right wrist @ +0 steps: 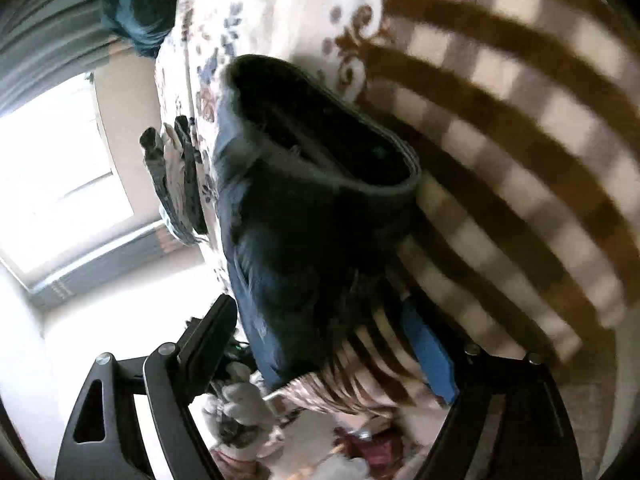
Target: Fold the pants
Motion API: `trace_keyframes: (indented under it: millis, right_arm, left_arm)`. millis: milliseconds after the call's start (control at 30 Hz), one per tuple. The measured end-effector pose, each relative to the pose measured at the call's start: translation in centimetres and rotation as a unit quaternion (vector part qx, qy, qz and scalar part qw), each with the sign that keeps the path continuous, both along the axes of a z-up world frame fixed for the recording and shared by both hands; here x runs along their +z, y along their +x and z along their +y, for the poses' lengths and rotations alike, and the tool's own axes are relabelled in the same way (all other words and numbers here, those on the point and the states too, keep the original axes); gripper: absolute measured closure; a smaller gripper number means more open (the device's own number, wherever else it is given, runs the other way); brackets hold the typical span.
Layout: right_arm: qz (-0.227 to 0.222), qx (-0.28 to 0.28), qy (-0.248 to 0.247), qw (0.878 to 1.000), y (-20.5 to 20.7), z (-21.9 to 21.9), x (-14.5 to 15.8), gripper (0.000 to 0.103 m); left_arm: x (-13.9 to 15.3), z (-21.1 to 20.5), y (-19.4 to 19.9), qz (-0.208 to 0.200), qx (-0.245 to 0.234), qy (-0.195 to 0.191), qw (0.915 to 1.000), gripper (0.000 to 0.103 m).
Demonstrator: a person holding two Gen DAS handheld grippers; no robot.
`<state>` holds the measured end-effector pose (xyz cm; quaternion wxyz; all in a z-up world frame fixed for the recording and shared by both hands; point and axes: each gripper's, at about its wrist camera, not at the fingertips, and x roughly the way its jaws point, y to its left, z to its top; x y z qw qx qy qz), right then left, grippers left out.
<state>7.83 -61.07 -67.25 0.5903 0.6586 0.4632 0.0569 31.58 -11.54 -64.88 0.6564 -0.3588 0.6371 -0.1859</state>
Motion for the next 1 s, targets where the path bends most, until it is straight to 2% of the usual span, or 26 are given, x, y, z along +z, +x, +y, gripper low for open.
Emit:
trace_keyframes:
  millis: [100,200,267,333,400,467,500,567,600,667,700,800,1000]
  right_arm:
    - [-0.017,0.048,-0.027,0.998,1.3,1.4,0.9,0.01]
    - [-0.011,0.073,-0.033,0.997,4.6,3.3,-0.9,0.01]
    - [0.006,0.058,-0.028,0.998,6.1,3.7,-2.4,0.009]
    - [0.004,0.023,-0.011,1.0,7.1,3.6,-3.4,0.009]
    - [-0.001,-0.013,0.002,1.0,7.5,3.5,-3.8,0.009]
    - [0.004,-0.03,-0.01,1.0,7.5,3.8,-4.0,0.012]
    - [0.007,-0.031,-0.022,0.999,7.6,4.1,-4.0,0.016]
    - [0.018,-0.037,-0.045,0.998,7.2,4.4,-3.5,0.035]
    - [0.018,-0.041,-0.051,0.998,6.9,4.4,-3.1,0.039]
    - [0.016,-0.037,-0.063,0.997,6.8,4.6,-2.1,0.049]
    - [0.013,-0.028,-0.078,0.997,7.0,4.9,-1.1,0.05]
    - [-0.002,-0.01,-0.103,0.995,7.4,5.5,1.6,0.054]
    - [-0.031,-0.003,-0.098,0.995,8.4,5.8,6.8,0.055]
  left_arm:
    - [-0.1,-0.5,0.0,-0.008,-0.006,0.007,0.9999,0.016]
    - [-0.8,-0.9,0.3,-0.005,-0.006,0.0,1.0,0.014]
    - [-1.5,-1.2,0.4,0.0,-0.02,0.001,0.9998,0.014]
    - [-2.4,-1.9,0.3,0.006,-0.044,0.015,0.9989,0.014]
    - [-2.6,-3.0,0.5,-0.002,-0.069,0.035,0.997,0.012]
    - [-2.2,-3.9,0.9,-0.014,-0.08,0.047,0.9955,0.012]
    - [-1.7,-4.1,0.9,-0.028,-0.078,0.048,0.9954,0.021]
    - [-0.5,-4.2,0.8,-0.05,-0.076,0.064,0.9938,0.044]
    - [0.1,-4.1,0.5,-0.06,-0.076,0.062,0.9935,0.053]
    - [1.7,-4.2,-0.3,-0.075,-0.077,0.069,0.9918,0.061]
    - [2.3,-4.2,-0.5,-0.079,-0.075,0.07,0.9916,0.065]
    - [4.4,-3.8,-1.3,-0.076,-0.056,0.046,0.9945,0.068]
    - [9.8,-3.1,-0.6,-0.088,-0.057,0.034,0.9939,0.068]
